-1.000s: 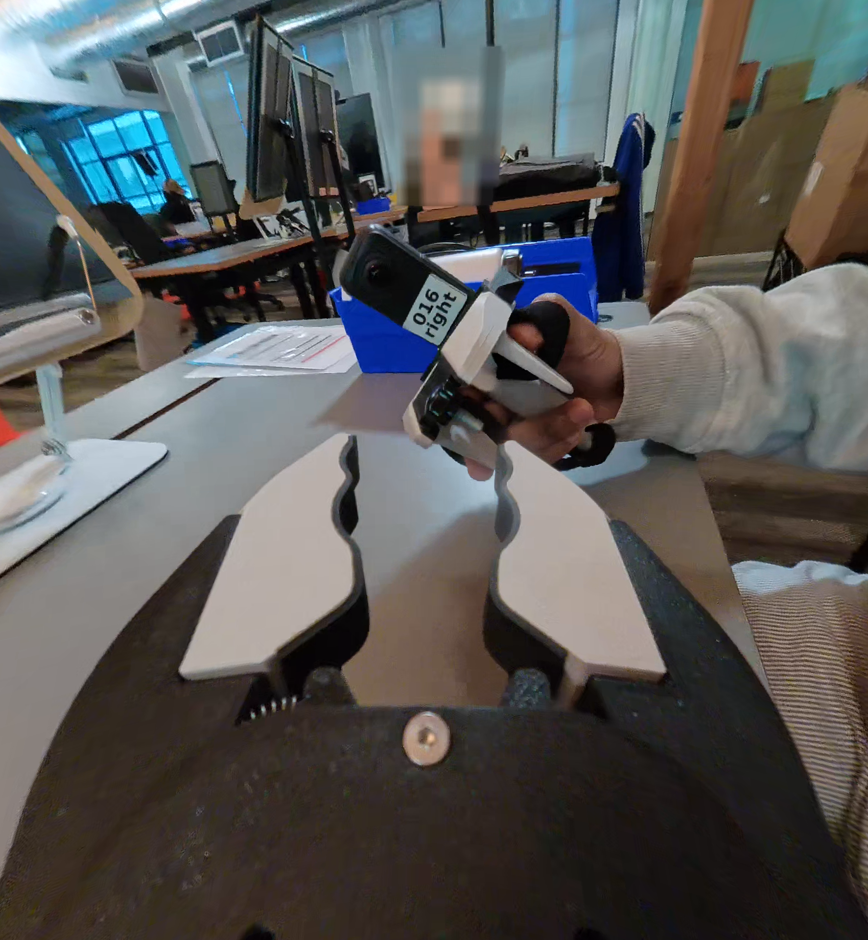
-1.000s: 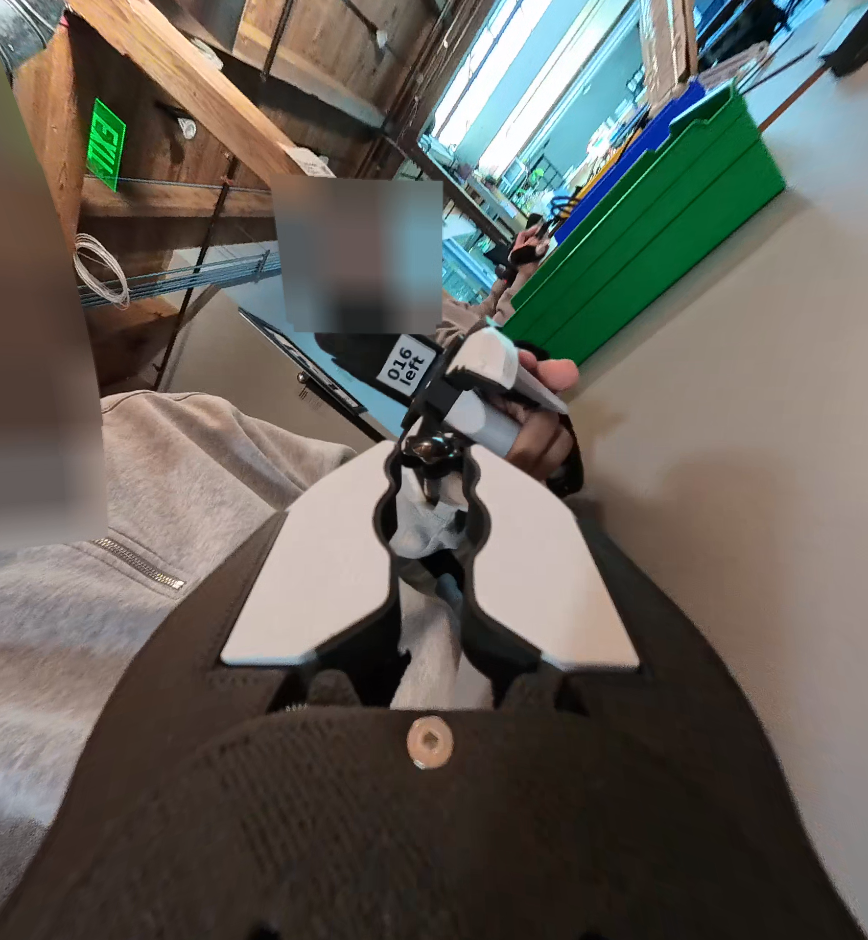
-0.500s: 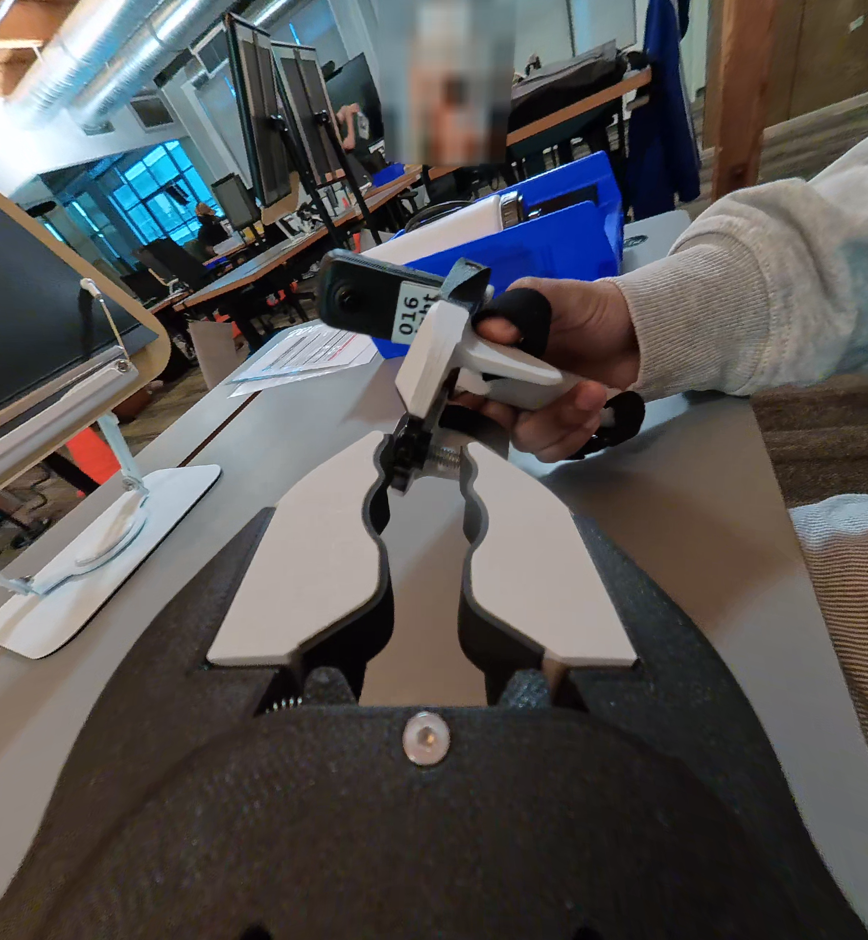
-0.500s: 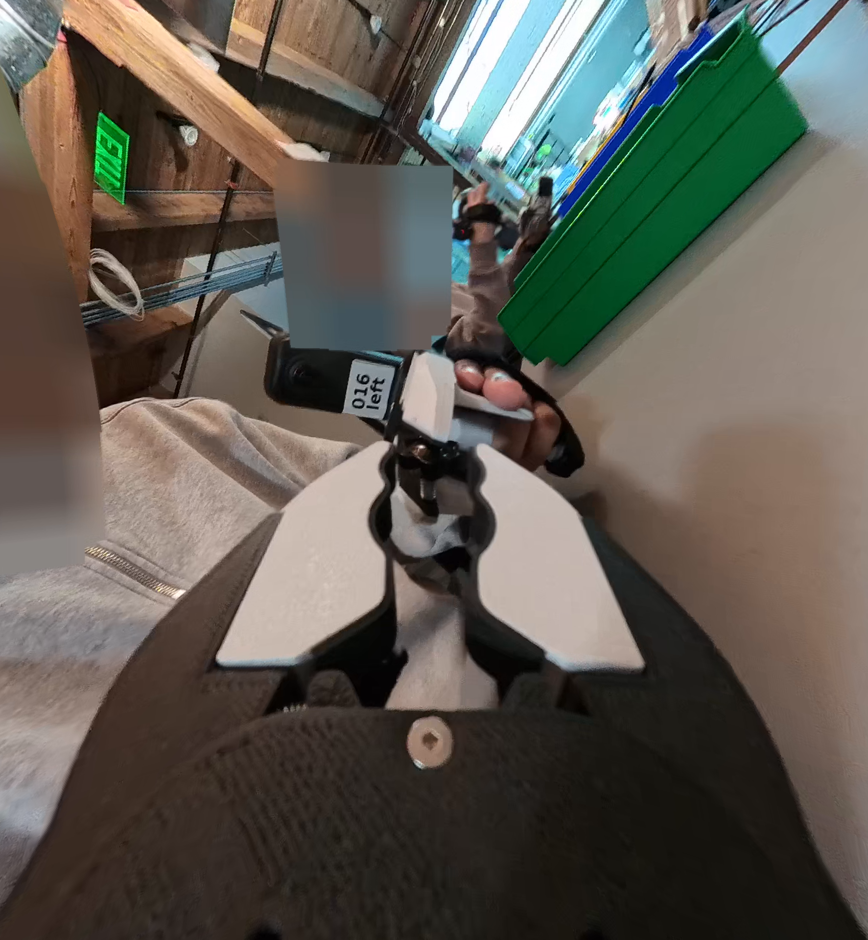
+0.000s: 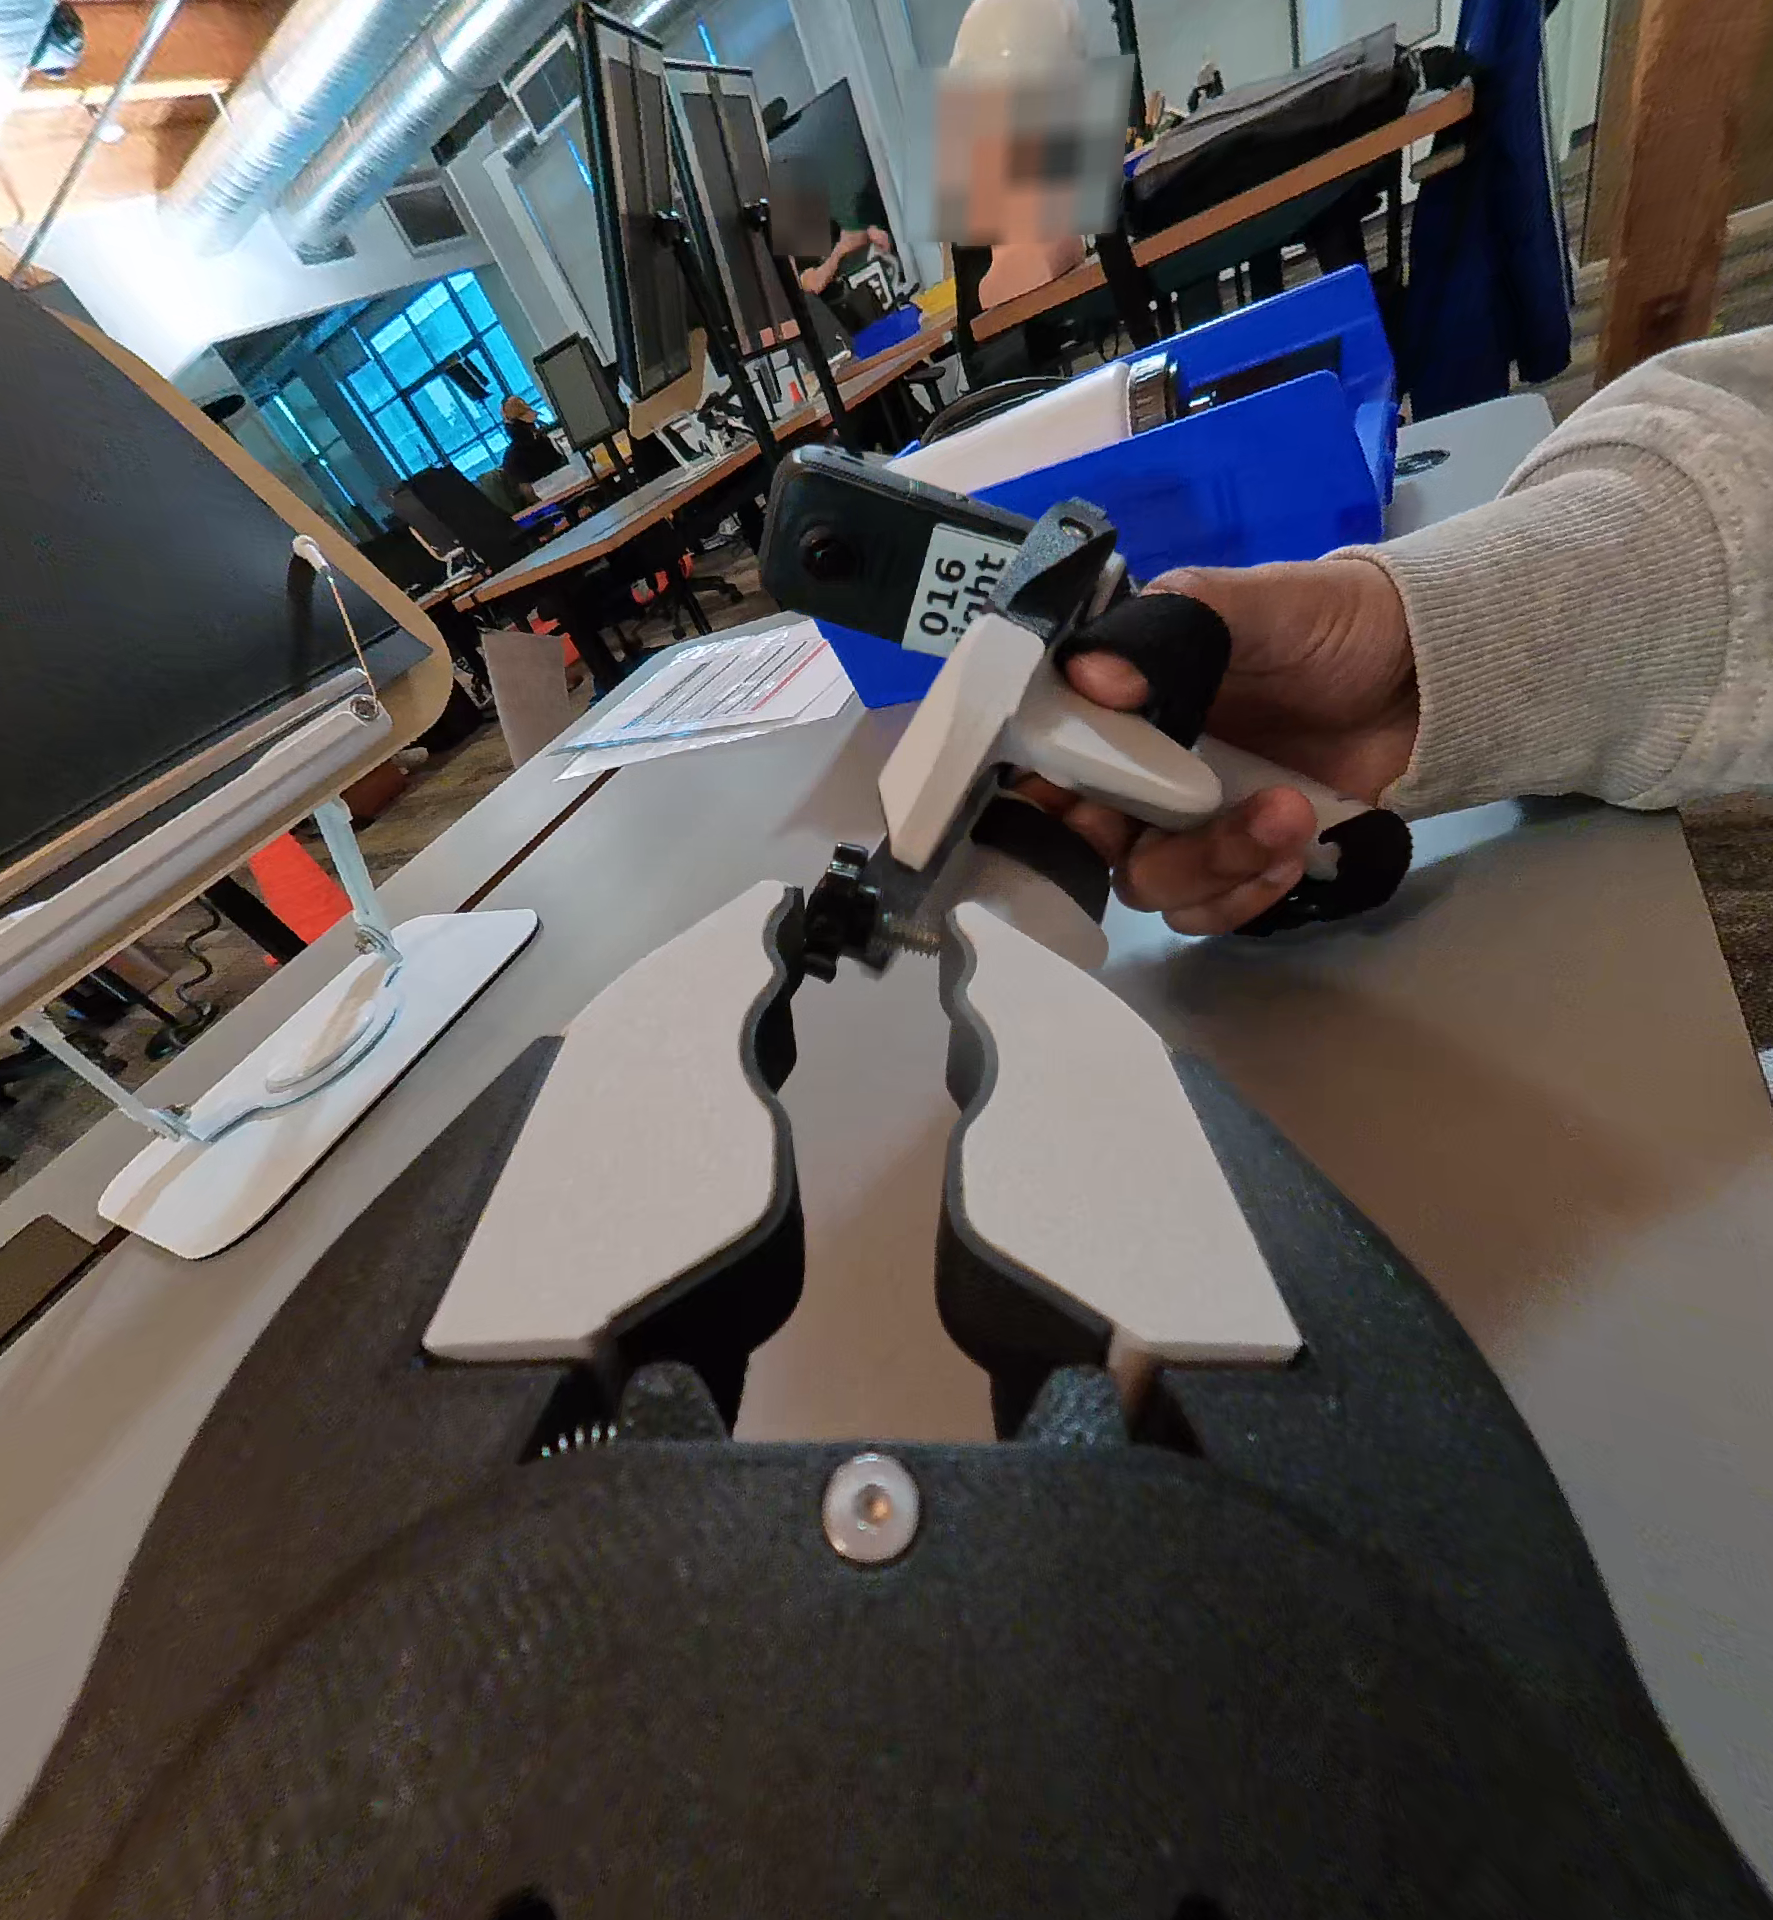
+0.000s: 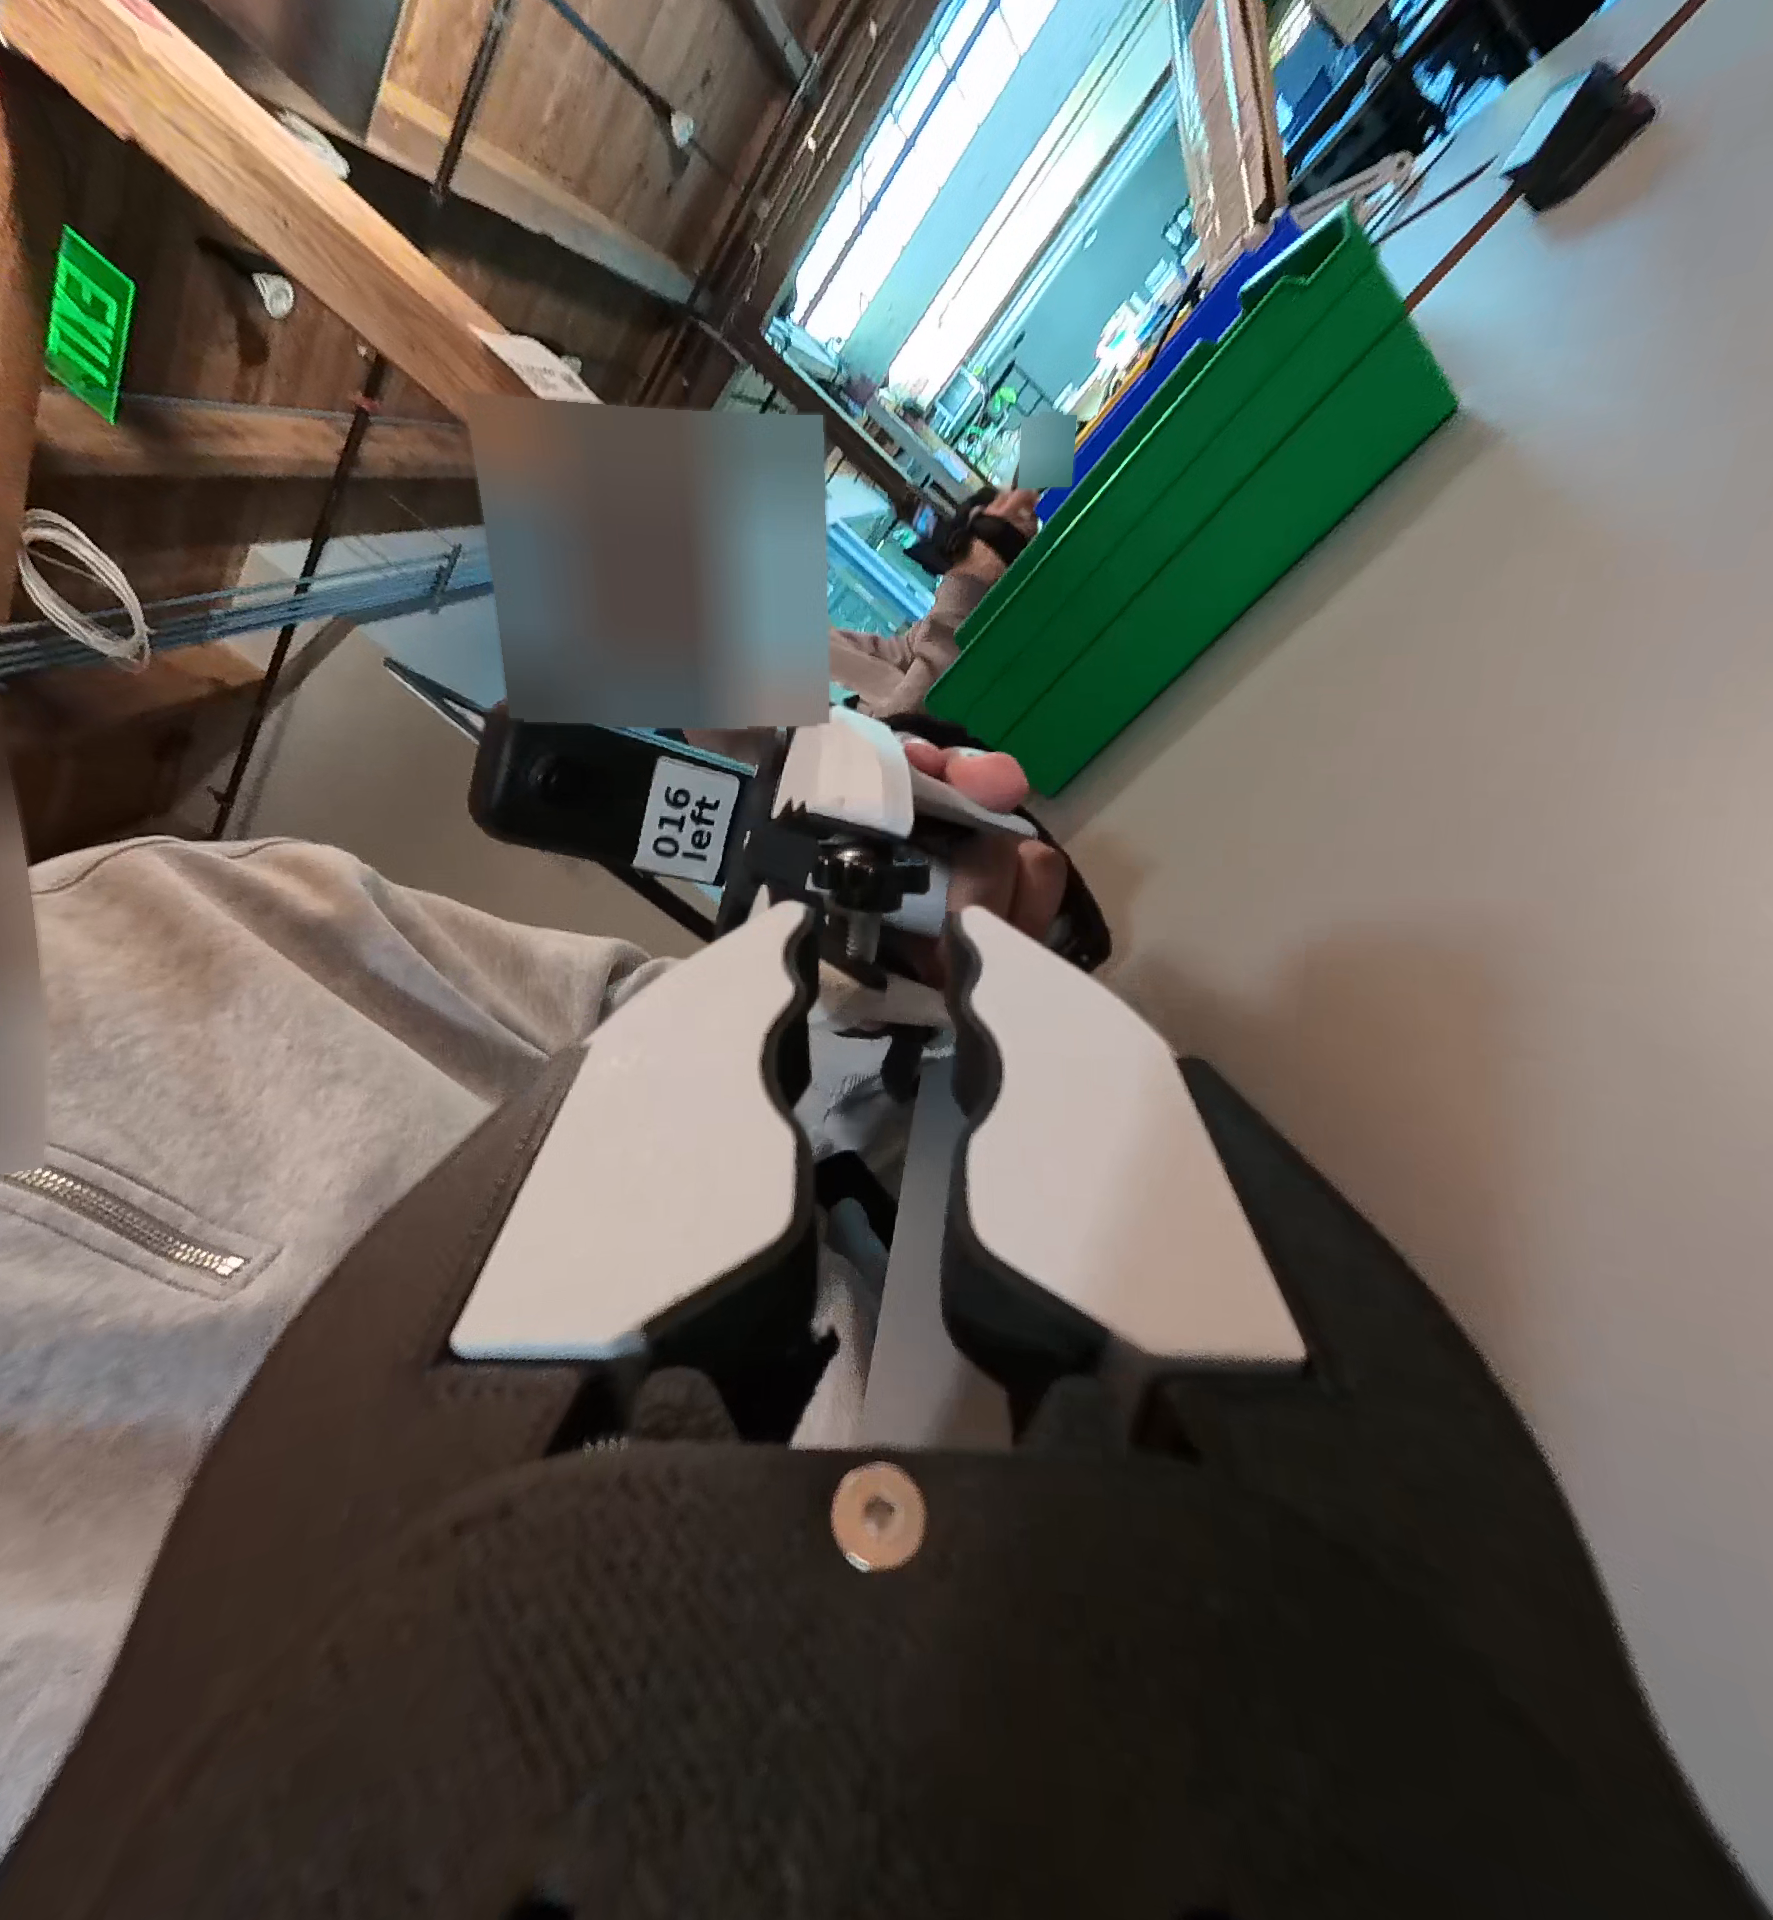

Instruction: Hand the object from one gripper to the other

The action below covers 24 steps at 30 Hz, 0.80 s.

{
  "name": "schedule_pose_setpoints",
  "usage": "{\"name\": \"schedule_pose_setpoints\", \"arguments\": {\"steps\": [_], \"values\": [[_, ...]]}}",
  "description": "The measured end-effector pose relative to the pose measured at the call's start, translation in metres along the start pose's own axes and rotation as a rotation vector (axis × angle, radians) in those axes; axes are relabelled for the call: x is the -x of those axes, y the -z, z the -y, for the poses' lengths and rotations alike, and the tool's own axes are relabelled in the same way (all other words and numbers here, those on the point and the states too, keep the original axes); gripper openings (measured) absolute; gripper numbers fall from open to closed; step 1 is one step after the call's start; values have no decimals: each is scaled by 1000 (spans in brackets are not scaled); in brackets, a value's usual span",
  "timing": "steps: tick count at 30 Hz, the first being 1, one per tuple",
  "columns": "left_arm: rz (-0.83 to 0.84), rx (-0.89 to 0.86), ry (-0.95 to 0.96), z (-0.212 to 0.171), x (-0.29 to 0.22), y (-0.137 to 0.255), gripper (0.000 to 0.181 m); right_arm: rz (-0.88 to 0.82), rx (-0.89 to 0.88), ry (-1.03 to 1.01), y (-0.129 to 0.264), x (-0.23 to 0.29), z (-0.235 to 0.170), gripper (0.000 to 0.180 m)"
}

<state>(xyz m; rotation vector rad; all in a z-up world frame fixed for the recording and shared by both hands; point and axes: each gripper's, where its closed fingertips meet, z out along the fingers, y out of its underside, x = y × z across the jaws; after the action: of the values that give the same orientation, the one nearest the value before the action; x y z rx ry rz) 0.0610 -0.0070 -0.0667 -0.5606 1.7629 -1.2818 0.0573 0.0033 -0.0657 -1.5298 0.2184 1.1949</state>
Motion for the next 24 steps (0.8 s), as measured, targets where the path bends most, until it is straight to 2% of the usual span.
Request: {"name": "schedule_pose_setpoints", "arguments": {"steps": [11,15,17,22,24], "values": [[1,0,-4,0,-2,-1,26,32,32,-14,-10,4,-8,7],[4,-9,-3,2,-1,-1,27,28,28,-12,-10,4,-7,6],[-1,-11,3,2,-2,-1,32,21,18,-6,-9,4,-5,6],[9,-19,44,2,0,-3,59,-37,-42,34,-2,-1,6,6],[-7,-29,101,2,1,-2,62,-102,-71,76,4,-8,12,6]]}}
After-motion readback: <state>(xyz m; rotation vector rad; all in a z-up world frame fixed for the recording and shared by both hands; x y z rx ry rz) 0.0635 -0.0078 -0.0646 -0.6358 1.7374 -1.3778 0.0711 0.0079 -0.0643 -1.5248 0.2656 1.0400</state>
